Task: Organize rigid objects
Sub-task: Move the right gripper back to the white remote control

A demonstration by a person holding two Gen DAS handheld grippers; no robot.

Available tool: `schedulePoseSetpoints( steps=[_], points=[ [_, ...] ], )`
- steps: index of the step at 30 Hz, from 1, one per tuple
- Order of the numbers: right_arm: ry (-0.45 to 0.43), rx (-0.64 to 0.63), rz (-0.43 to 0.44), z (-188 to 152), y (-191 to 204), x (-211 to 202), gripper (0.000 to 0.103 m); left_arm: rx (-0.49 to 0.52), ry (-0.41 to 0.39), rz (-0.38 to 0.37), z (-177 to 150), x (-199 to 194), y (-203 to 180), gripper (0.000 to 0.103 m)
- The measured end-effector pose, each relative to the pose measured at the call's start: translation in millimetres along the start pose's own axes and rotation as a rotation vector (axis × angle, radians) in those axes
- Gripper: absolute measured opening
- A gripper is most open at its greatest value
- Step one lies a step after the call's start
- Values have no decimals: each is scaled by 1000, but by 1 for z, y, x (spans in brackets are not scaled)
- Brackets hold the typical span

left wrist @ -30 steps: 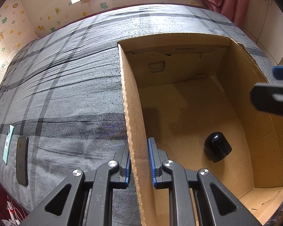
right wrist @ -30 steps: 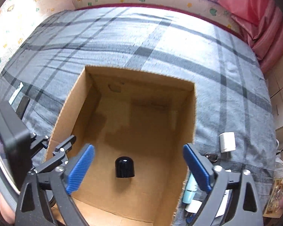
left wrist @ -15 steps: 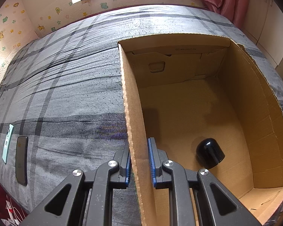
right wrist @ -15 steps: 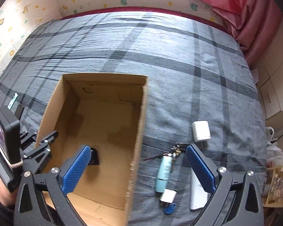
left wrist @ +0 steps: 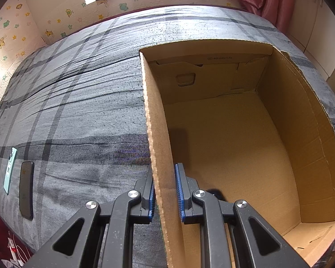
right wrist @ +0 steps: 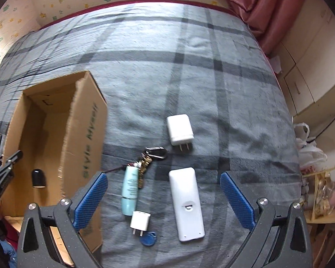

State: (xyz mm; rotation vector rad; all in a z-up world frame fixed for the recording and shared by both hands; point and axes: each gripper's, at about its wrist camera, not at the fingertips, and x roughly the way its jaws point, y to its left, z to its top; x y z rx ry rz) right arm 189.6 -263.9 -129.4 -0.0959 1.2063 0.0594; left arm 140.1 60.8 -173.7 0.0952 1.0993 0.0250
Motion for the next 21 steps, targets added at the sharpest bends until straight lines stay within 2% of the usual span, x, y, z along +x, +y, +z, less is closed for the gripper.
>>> schedulePoseSetpoints(
  steps=[9,21],
  points=[
    [64,119,-1,-33,-40,54,103,2,1,4,0,0,-2,17],
    [115,160,-29,-61,-62,106,103,0,2,4,0,0,-1,17]
  ],
)
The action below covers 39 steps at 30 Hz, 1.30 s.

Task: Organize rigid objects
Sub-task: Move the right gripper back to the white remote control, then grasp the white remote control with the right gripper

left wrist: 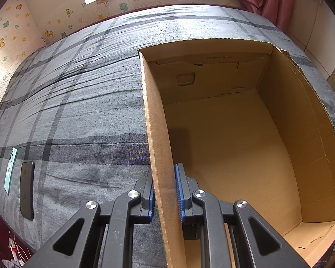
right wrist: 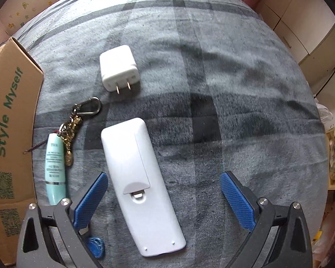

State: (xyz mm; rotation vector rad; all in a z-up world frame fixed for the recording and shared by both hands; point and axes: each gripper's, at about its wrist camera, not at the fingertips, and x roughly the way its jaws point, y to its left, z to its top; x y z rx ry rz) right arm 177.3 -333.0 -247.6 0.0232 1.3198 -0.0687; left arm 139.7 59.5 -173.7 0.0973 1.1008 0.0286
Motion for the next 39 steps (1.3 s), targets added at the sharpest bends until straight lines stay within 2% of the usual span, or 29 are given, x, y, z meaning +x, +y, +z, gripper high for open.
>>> schedulePoseSetpoints(
  steps=[10,13,16,18,22,30,39],
  points=[
    [-2,-28,-5,-5,-2,14,102,1,0,5,-1,0,-1,17],
    [8,-33,13,-6,-4,16,97,2,2,6,-1,1,-1,17],
    [37,-64,32,-13,8,11,81,-1,1,5,-1,0,-2,17],
    [40,-71,59,-13,12,6,54,-1,1,6,-1,0,-2,17],
    [17,-51,53,-12,11,-5,51,-2,1,5,-1,0,-2,17],
    [6,-24,58,-8,12,-15,50,-3,1,4,-2,0,-2,17],
    [-22,-56,42,2,24,-37,50,-5,1,2,-1,-2,-1,17]
  ],
)
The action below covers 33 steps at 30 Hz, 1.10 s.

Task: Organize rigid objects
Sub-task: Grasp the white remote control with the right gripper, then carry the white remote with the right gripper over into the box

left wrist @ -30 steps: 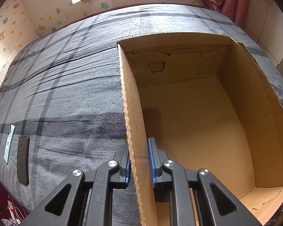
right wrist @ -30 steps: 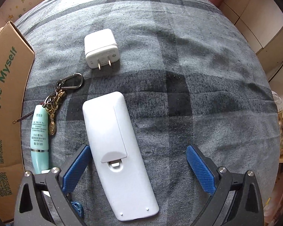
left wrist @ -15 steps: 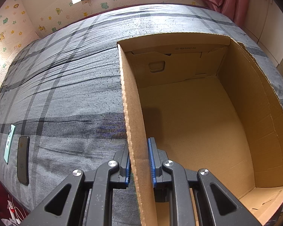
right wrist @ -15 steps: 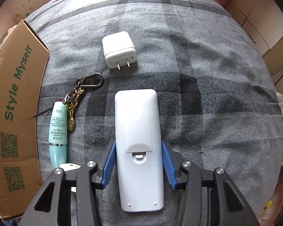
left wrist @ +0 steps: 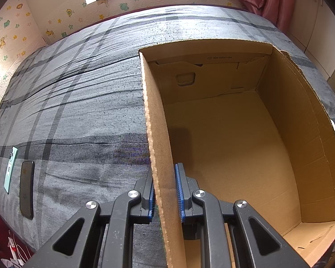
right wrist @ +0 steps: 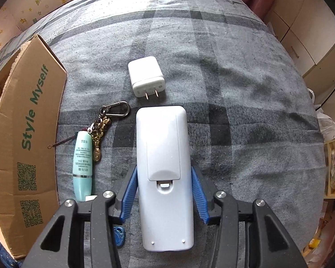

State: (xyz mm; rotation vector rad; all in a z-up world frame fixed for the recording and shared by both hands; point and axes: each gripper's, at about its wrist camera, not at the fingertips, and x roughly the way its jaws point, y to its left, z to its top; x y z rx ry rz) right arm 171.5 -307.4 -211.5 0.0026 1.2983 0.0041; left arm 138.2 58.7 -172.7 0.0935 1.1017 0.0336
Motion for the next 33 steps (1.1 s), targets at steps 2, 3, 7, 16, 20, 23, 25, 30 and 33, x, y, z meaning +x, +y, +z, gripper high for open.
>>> schedulePoseSetpoints(
  steps=[2,3,7,16,20,23,25,30,33],
  points=[
    [-3,-3,1,3,0,-6,50,0,0,0,0,0,0,17],
    [-5,-4,4,4,1,-8,50,1,0,0,0,0,0,17],
    [-21,-14,10,7,7,-25,50,1,1,1,0,0,0,17],
    [-53,-46,15,20,19,-59,50,0,2,-1,0,0,0,17],
    [-78,-82,26,27,32,-73,50,0,3,0,1,1,0,17],
    [-95,-101,37,31,42,-82,50,0,2,-1,1,0,-1,17],
    [-108,-117,45,34,50,-89,50,1,3,1,1,1,0,17],
    [-136,-156,71,40,74,-103,50,0,2,-1,1,1,0,17],
    [-149,-179,89,43,88,-109,50,1,2,0,1,1,0,17]
  ],
)
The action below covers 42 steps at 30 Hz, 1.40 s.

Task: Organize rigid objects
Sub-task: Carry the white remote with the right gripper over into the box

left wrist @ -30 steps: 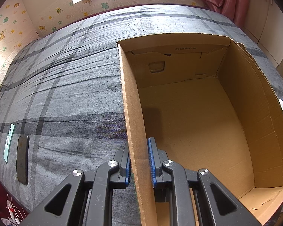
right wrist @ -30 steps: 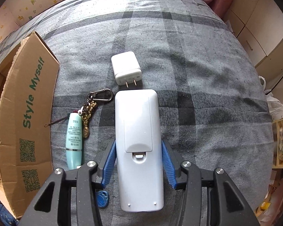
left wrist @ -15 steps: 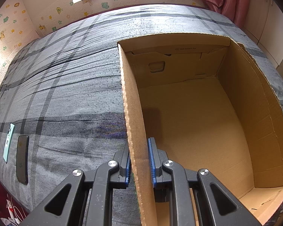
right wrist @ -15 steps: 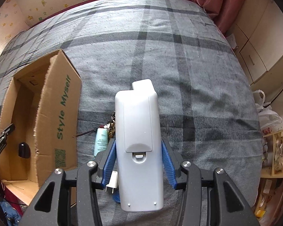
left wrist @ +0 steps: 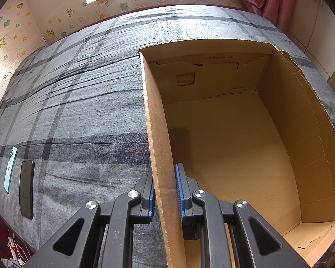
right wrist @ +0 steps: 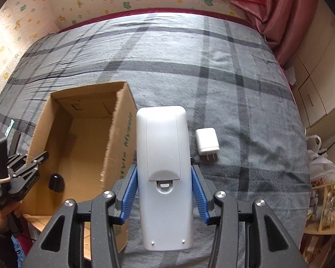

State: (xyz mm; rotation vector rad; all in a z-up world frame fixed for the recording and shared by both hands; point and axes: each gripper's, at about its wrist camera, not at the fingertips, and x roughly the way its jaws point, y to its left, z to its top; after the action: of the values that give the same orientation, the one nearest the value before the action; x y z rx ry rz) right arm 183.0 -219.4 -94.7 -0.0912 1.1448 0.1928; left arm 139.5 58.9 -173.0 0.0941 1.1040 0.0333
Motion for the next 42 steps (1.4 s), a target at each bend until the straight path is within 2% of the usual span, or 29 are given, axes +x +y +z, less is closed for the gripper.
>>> schedulePoseSetpoints(
  steps=[8,21,34,42],
  points=[
    [-14,-66,60,15,48,1,50,-3,-1,-3,0,0,0,17],
    [24,-143,140,27,120,33,50,-3,-2,-4,0,2,1,17],
    [115,-173,147,23,151,87,50,-2,-2,-3,-1,3,0,17],
    [179,-210,109,13,164,120,51,-1,-2,-4,-1,3,1,17]
  ],
)
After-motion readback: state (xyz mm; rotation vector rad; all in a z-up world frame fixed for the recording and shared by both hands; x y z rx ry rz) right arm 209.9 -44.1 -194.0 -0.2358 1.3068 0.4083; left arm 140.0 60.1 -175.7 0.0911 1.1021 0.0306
